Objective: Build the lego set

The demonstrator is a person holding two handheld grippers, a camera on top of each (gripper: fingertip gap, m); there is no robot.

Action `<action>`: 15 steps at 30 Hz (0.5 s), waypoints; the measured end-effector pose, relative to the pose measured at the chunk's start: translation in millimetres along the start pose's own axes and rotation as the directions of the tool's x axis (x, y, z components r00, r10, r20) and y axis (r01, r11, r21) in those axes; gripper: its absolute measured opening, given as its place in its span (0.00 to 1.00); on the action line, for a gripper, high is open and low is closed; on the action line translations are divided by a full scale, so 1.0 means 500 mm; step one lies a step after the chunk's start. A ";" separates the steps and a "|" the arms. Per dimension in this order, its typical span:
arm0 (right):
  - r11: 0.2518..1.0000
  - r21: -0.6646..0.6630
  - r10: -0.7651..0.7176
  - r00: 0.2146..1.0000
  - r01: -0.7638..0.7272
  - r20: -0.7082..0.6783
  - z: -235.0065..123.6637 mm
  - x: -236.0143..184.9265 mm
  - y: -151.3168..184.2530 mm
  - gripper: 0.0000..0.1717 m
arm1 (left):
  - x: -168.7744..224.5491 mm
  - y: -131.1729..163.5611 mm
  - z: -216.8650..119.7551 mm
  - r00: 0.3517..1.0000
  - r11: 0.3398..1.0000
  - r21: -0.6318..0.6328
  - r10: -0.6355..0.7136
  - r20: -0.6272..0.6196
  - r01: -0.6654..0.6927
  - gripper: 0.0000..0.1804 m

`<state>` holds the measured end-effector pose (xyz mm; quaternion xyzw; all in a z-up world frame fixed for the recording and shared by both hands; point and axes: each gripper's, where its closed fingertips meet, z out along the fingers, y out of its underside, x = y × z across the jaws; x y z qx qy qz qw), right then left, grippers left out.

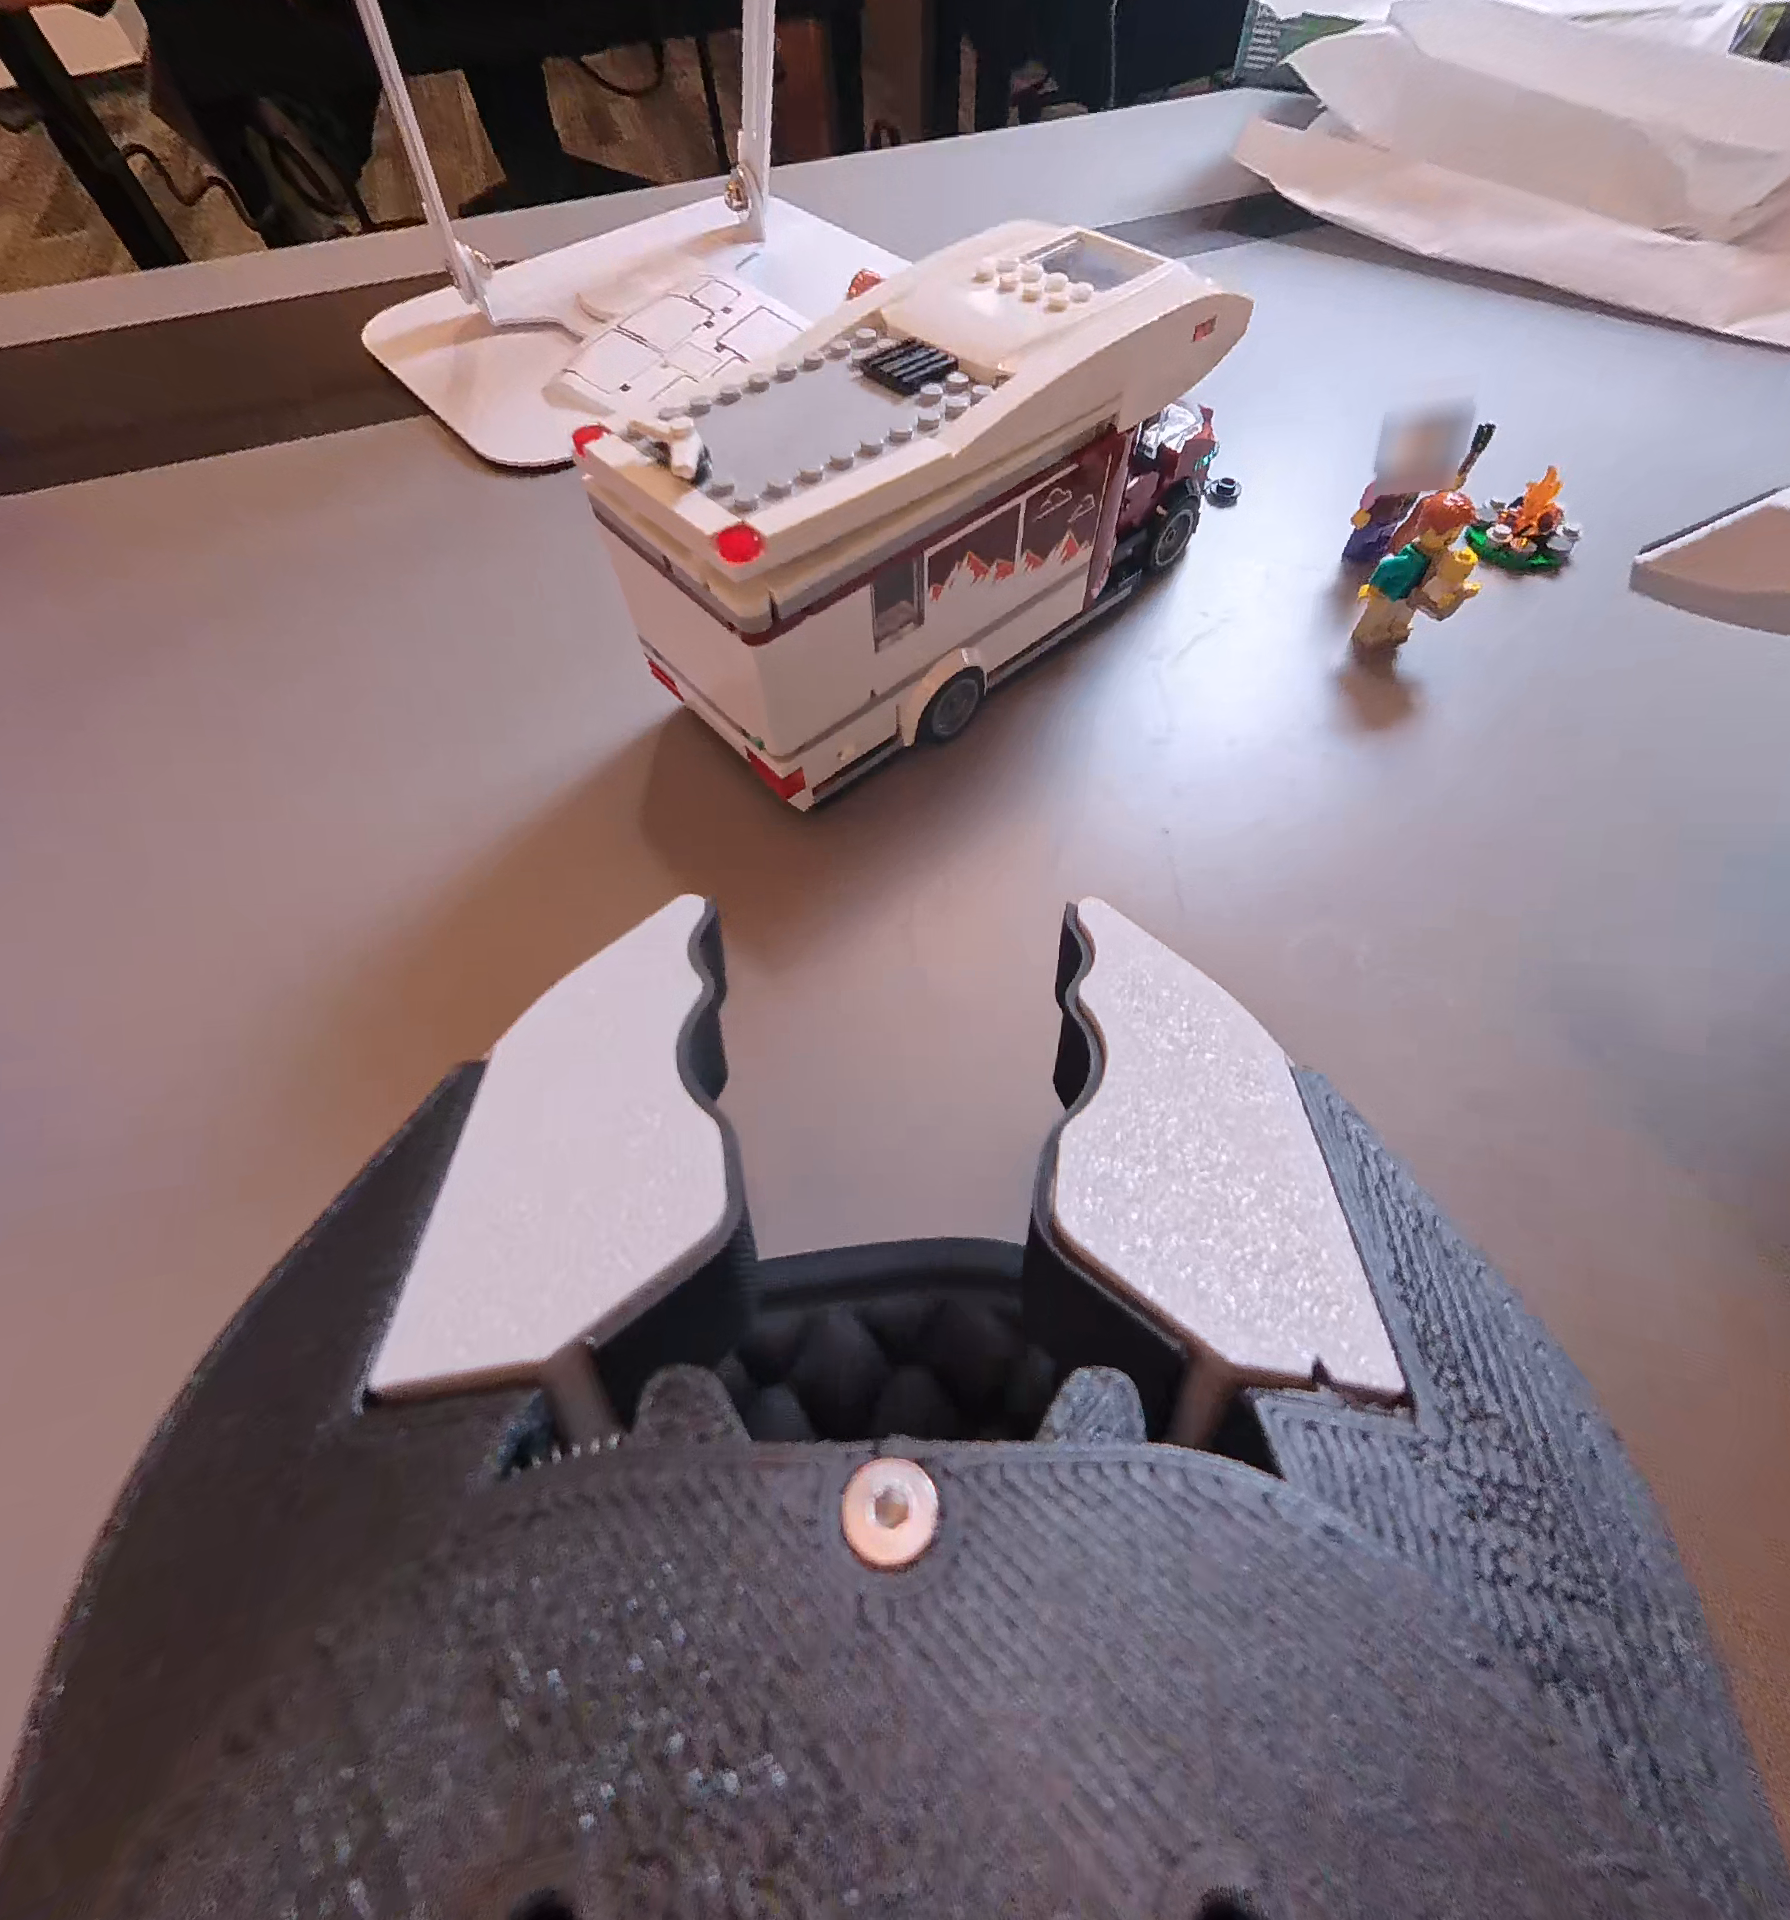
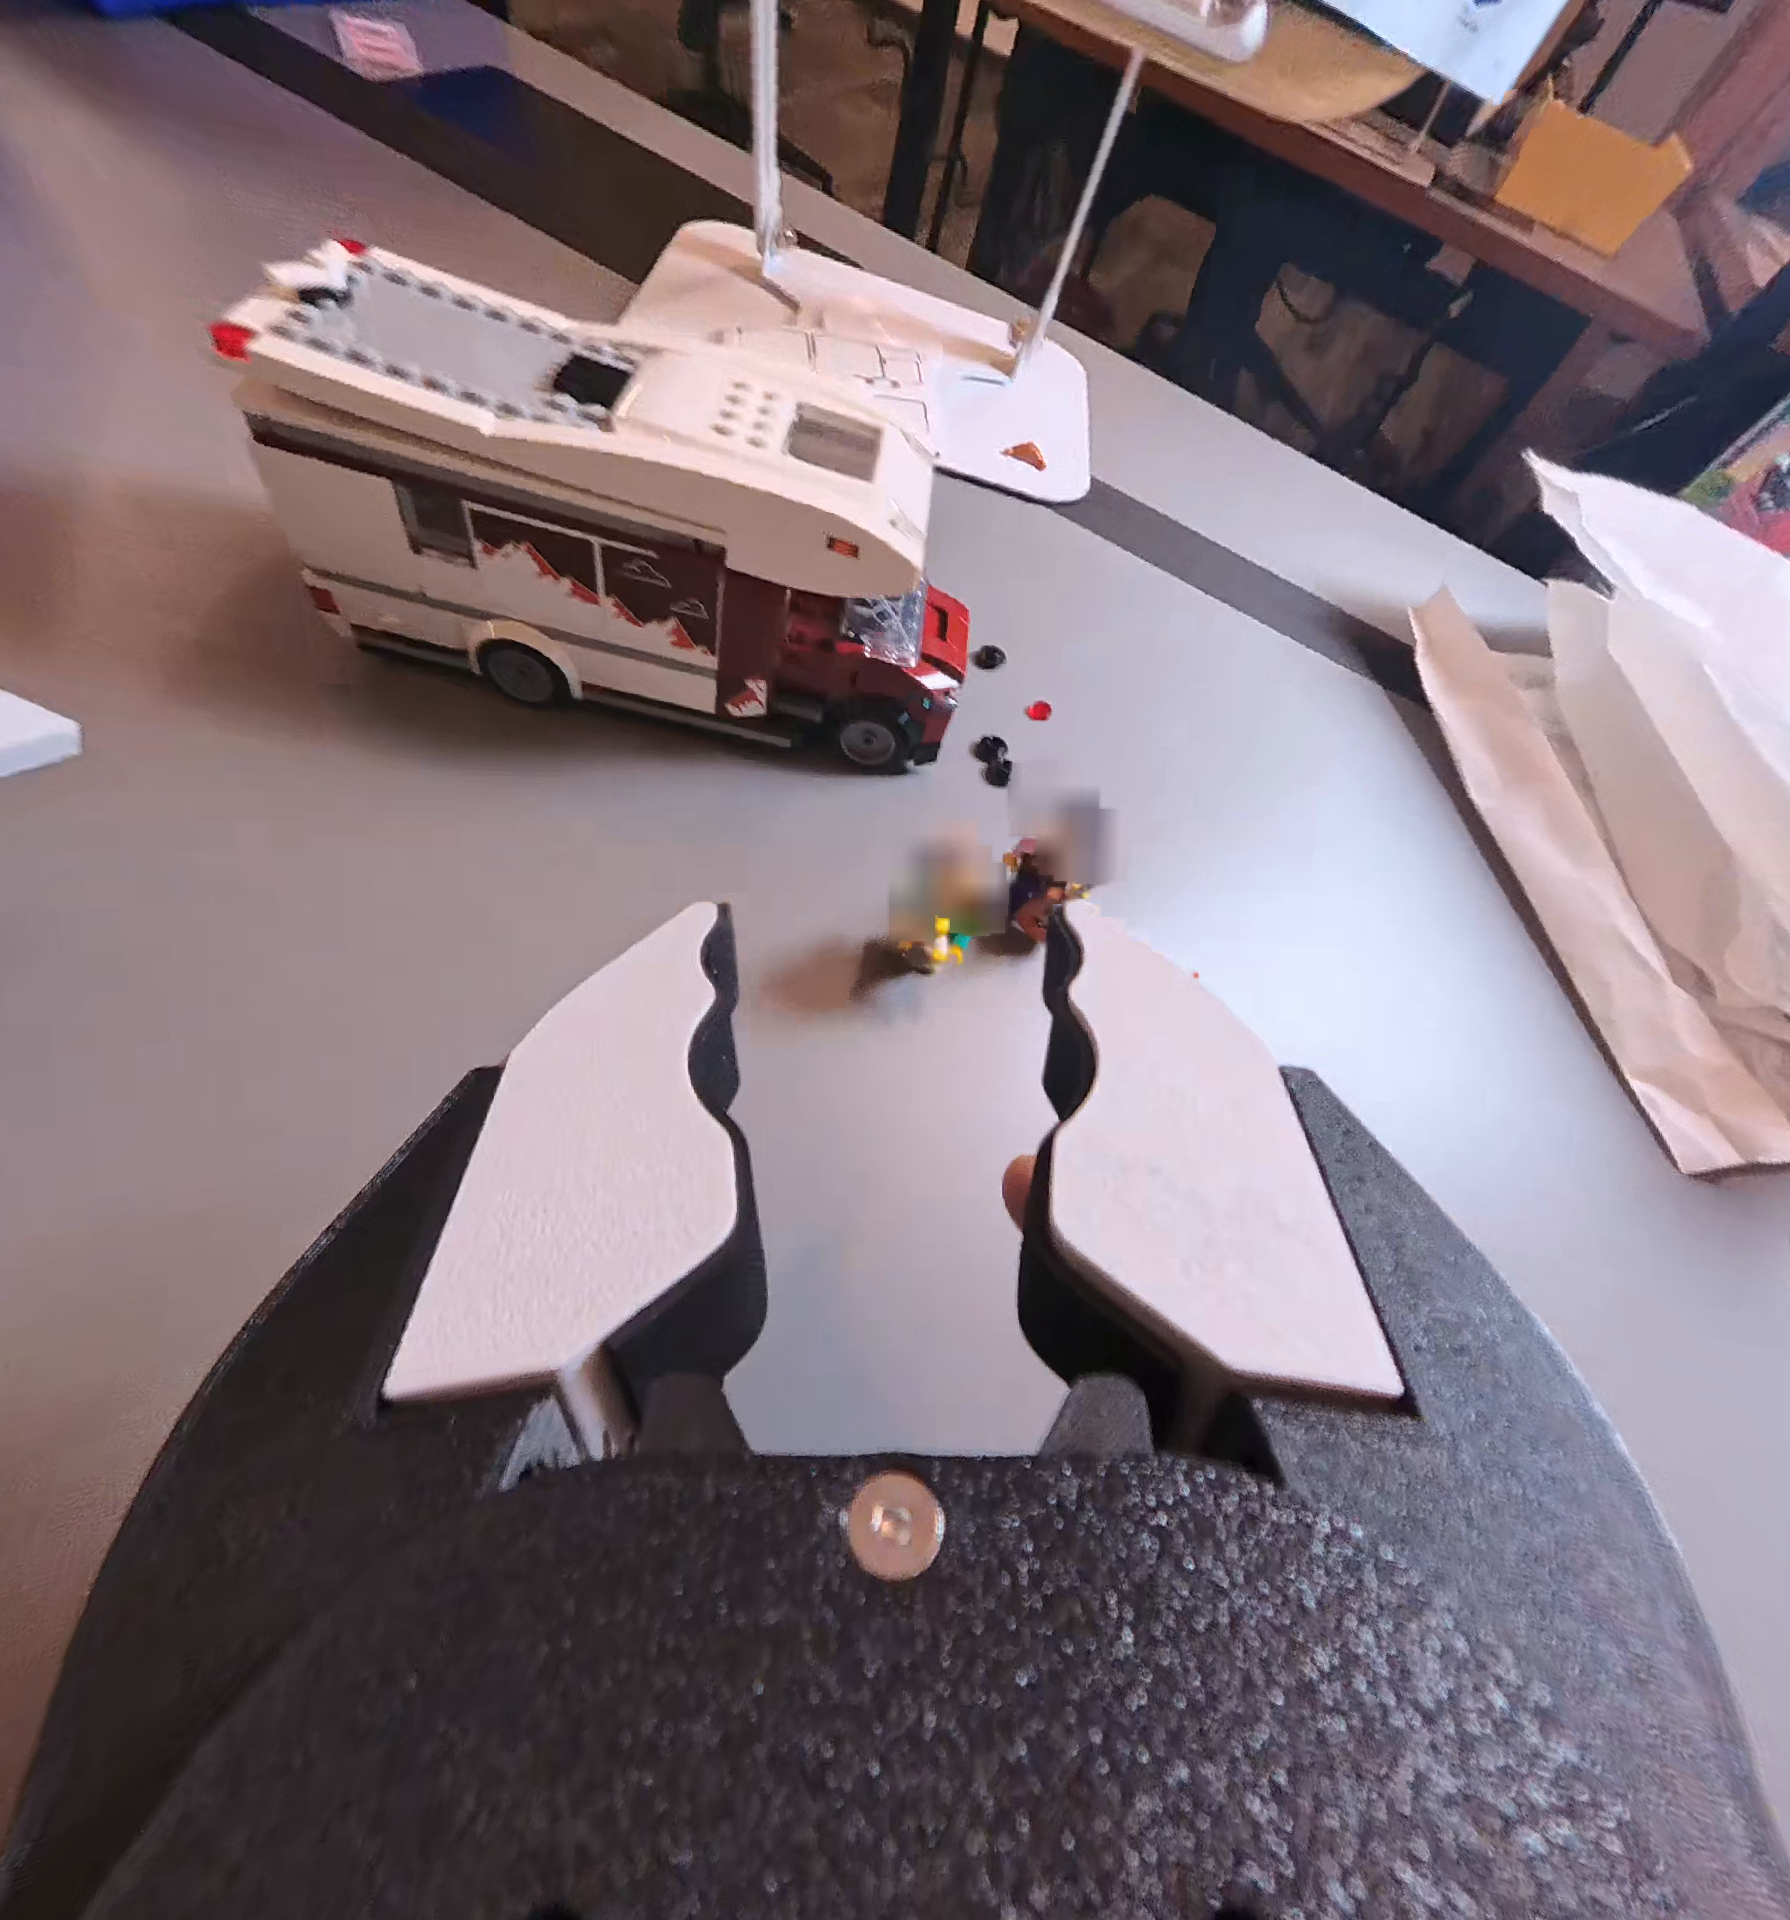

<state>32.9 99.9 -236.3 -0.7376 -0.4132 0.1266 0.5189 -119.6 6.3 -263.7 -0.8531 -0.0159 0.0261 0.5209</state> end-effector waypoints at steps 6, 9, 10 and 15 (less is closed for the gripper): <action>1.000 0.025 -0.019 1.000 0.018 0.019 0.004 -0.029 -0.026 0.33 | -0.012 -0.013 -0.003 1.000 1.000 0.024 0.001 0.022 -0.002 0.35; 0.999 0.041 -0.020 1.000 0.019 0.016 0.003 -0.030 -0.037 0.34 | -0.019 -0.025 -0.009 0.999 0.999 0.055 -0.002 0.035 0.000 0.35; 0.999 0.046 -0.021 1.000 0.021 0.015 0.004 -0.030 -0.042 0.34 | -0.022 -0.033 -0.012 0.999 0.998 0.069 -0.001 0.041 -0.002 0.35; 0.991 0.125 -0.048 0.999 0.047 -0.002 0.007 -0.017 -0.105 0.36 | -0.051 -0.118 -0.025 0.995 0.987 0.152 0.033 0.090 -0.046 0.35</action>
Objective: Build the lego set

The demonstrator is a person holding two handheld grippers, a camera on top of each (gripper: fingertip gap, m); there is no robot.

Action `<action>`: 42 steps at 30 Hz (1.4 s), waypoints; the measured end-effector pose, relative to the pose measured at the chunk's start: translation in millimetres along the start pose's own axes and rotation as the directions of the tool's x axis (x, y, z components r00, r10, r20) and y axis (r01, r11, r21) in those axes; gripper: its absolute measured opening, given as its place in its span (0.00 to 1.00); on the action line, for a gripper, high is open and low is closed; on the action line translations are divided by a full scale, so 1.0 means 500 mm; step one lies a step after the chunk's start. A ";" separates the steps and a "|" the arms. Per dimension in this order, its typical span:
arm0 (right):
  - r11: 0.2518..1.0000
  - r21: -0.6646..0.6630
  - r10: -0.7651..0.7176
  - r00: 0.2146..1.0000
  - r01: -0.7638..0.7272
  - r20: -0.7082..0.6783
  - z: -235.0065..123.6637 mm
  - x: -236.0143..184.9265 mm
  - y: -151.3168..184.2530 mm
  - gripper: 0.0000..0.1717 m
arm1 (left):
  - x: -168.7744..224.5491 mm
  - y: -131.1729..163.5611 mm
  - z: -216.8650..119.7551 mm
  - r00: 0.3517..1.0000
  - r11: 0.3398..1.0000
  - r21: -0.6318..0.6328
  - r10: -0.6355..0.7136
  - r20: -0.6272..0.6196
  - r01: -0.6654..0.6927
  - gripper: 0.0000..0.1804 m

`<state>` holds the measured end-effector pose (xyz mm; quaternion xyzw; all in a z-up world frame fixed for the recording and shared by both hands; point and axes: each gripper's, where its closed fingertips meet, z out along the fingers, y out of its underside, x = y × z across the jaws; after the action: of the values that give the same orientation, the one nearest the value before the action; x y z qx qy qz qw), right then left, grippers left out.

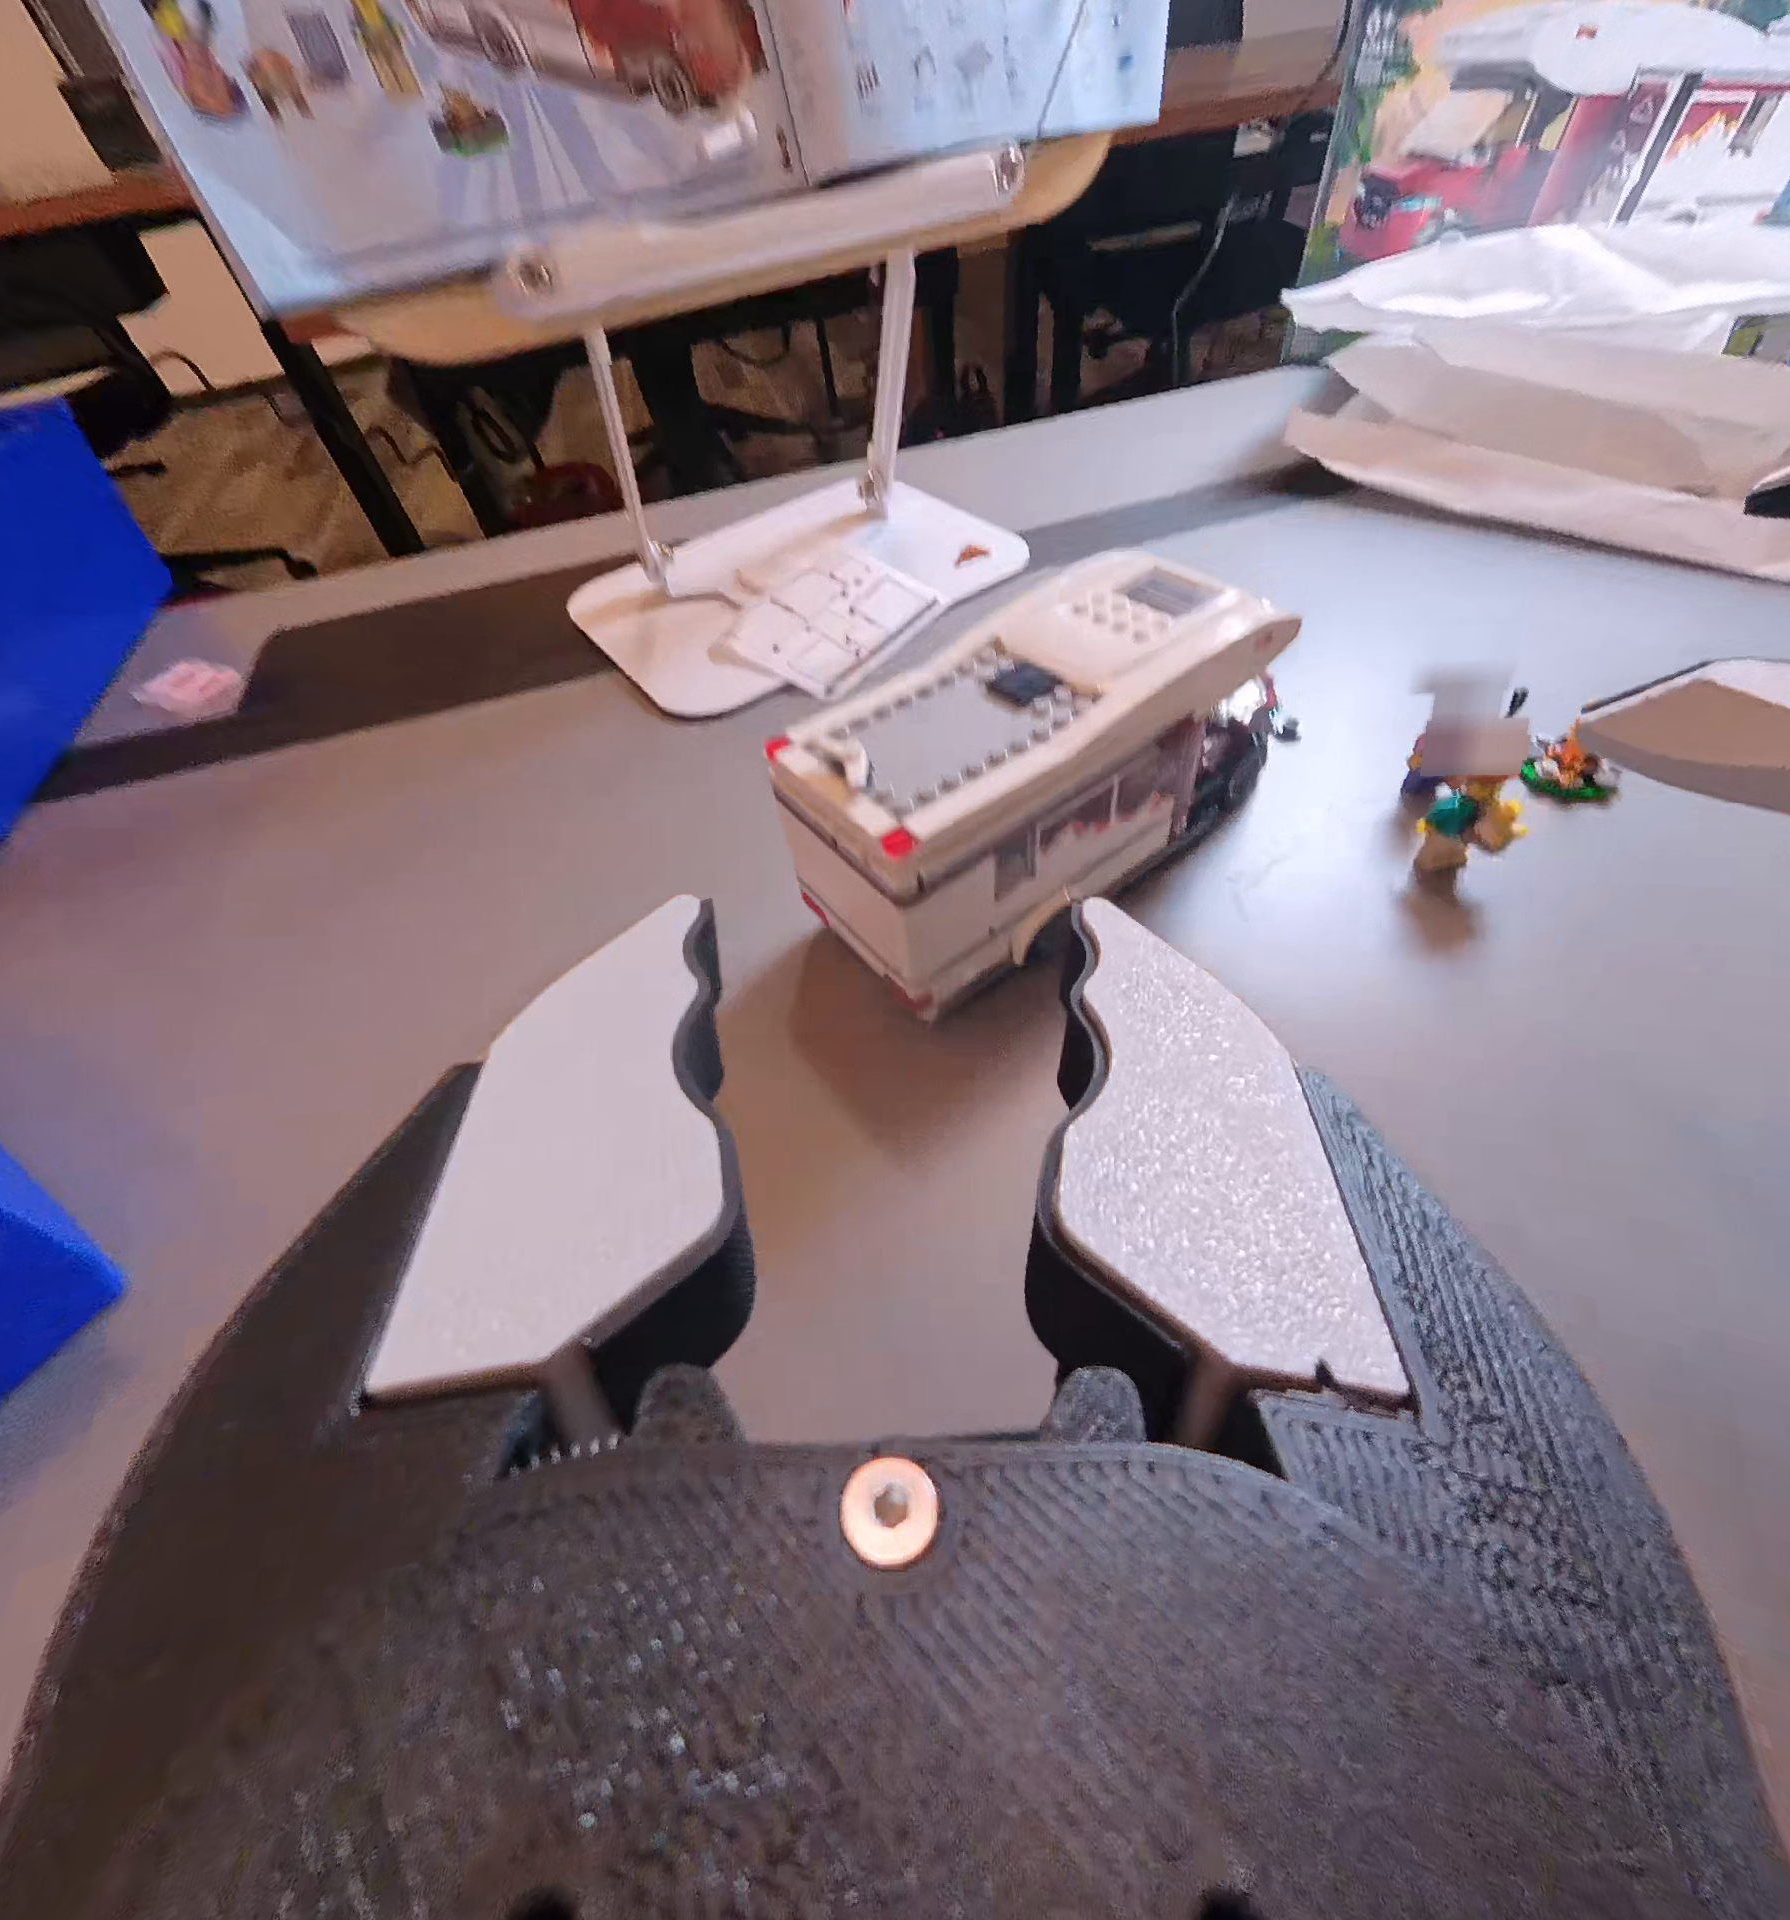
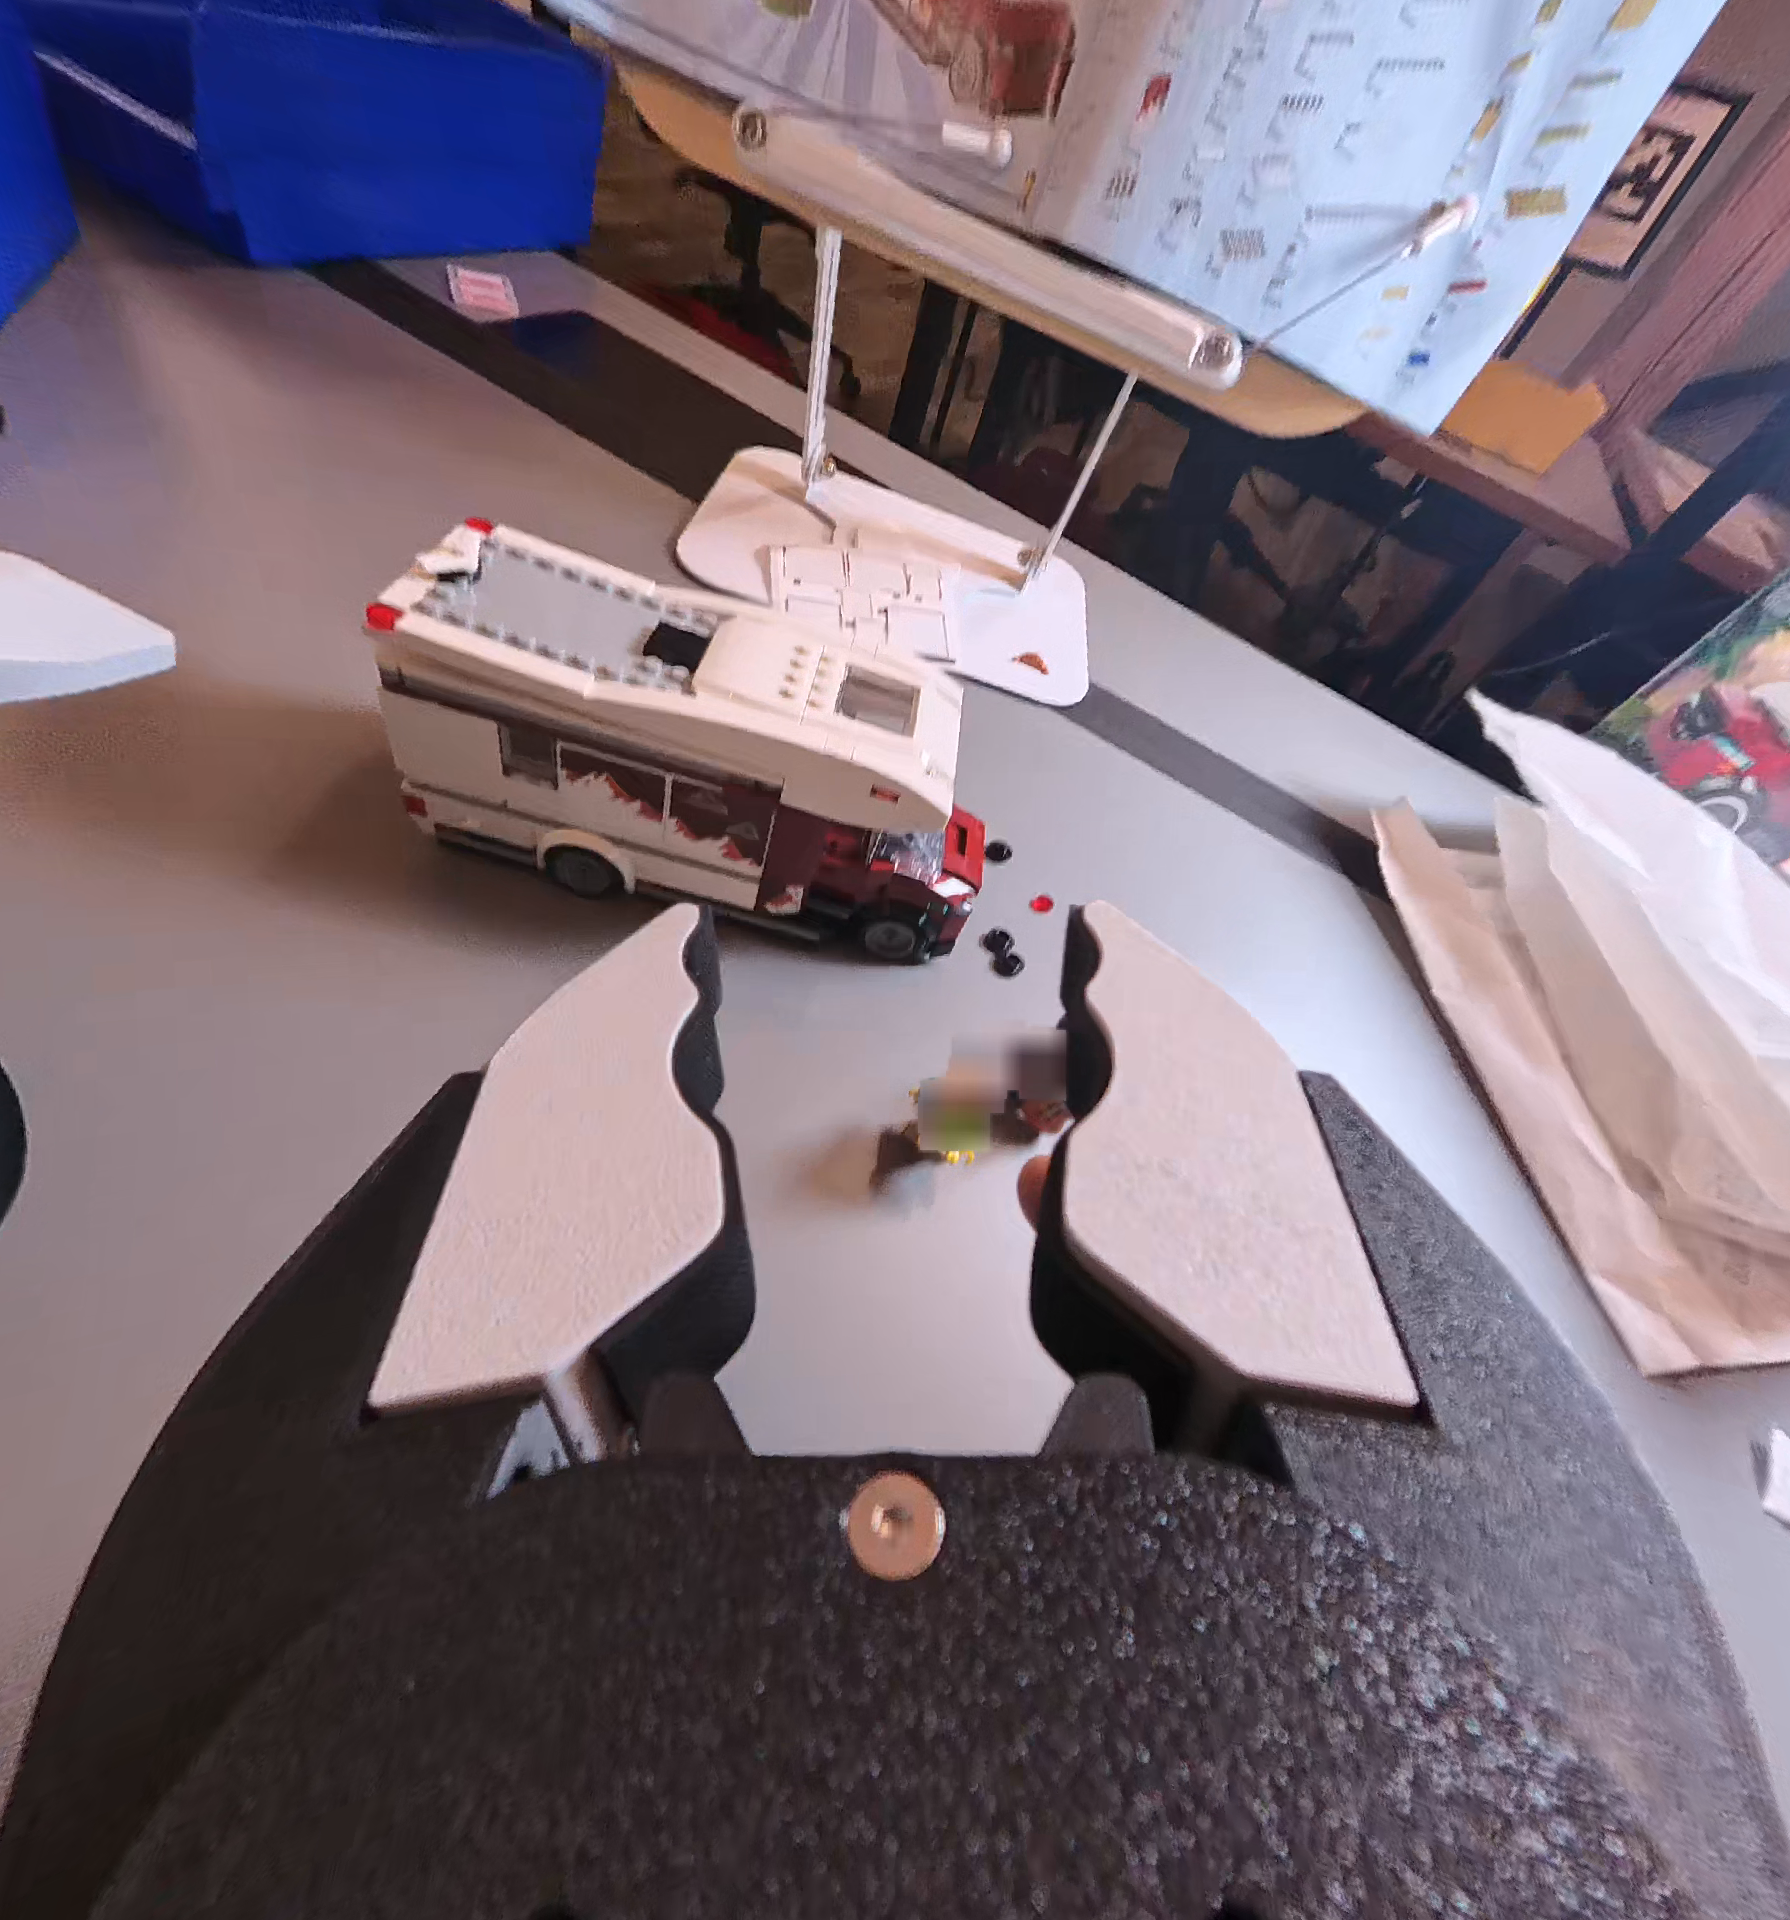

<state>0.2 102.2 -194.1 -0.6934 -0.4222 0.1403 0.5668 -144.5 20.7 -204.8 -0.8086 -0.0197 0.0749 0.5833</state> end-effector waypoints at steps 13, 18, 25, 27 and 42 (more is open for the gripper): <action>0.980 0.199 -0.015 0.999 0.023 -0.038 0.030 0.074 -0.186 0.39 | -0.061 -0.177 0.034 0.996 0.987 0.148 0.054 0.072 -0.065 0.36; 0.977 0.197 -0.097 0.991 0.078 0.089 0.061 0.059 -0.165 0.40 | -0.042 -0.153 0.054 0.998 0.994 0.110 0.029 -0.057 -0.022 0.37; 0.930 0.036 -0.328 0.785 0.365 0.526 0.171 0.020 -0.018 0.51 | -0.024 -0.040 0.126 0.959 0.994 -0.093 0.035 -0.282 -0.063 0.45; 0.884 -0.021 -0.368 0.723 0.466 0.584 0.209 0.022 0.032 0.54 | -0.020 -0.005 0.144 0.950 0.985 -0.135 0.059 -0.306 -0.104 0.49; 0.757 -0.005 -0.348 0.409 0.653 0.843 0.280 -0.064 0.100 0.39 | -0.030 0.090 0.186 0.902 0.938 -0.203 0.184 -0.390 -0.279 0.41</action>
<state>-92.1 171.5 -292.9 -0.4745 -0.8372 0.1832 0.2010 -175.4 92.3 -274.7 -0.8728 0.1766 -0.0105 0.4550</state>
